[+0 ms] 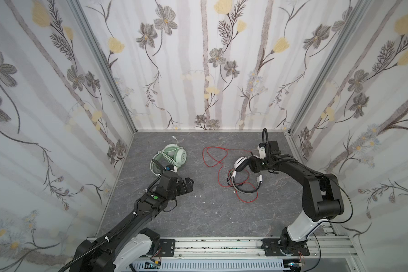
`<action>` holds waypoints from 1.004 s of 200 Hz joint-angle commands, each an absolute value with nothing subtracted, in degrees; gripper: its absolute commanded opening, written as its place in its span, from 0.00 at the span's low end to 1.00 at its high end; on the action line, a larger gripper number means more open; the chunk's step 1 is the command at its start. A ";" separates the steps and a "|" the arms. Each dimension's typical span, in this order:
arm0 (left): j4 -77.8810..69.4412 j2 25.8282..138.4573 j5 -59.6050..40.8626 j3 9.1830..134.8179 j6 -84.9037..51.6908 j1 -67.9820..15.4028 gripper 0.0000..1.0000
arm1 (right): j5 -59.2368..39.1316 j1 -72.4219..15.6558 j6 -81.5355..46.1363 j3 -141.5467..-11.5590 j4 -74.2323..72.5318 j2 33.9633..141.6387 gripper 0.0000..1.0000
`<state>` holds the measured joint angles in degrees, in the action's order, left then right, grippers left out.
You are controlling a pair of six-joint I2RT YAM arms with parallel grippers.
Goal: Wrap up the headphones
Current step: 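Reach the right gripper to the white headset and grasp its earcup, then lift the white headset with the right gripper while the left gripper reaches toward its headband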
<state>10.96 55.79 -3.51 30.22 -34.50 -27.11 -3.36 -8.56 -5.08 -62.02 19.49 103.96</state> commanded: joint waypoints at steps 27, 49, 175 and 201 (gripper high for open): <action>12.24 59.67 -4.68 32.95 -36.19 -27.06 1.00 | -5.39 -8.96 -14.72 -54.85 12.87 90.34 0.47; 14.73 60.82 -3.44 34.32 -36.91 -27.07 1.00 | -6.67 -9.57 -18.93 -50.12 11.33 82.56 0.46; 32.20 61.68 30.14 46.49 -40.54 -62.75 1.00 | 5.01 -22.69 -36.87 -26.20 4.06 55.07 0.42; 33.31 65.83 37.20 51.11 -42.45 -68.78 1.00 | 5.50 -24.86 -37.04 -25.96 3.81 56.63 0.38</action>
<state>29.41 62.98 23.99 47.64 -39.44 -64.51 3.33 -23.09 -34.98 -26.15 8.01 55.64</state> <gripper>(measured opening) 0.997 0.420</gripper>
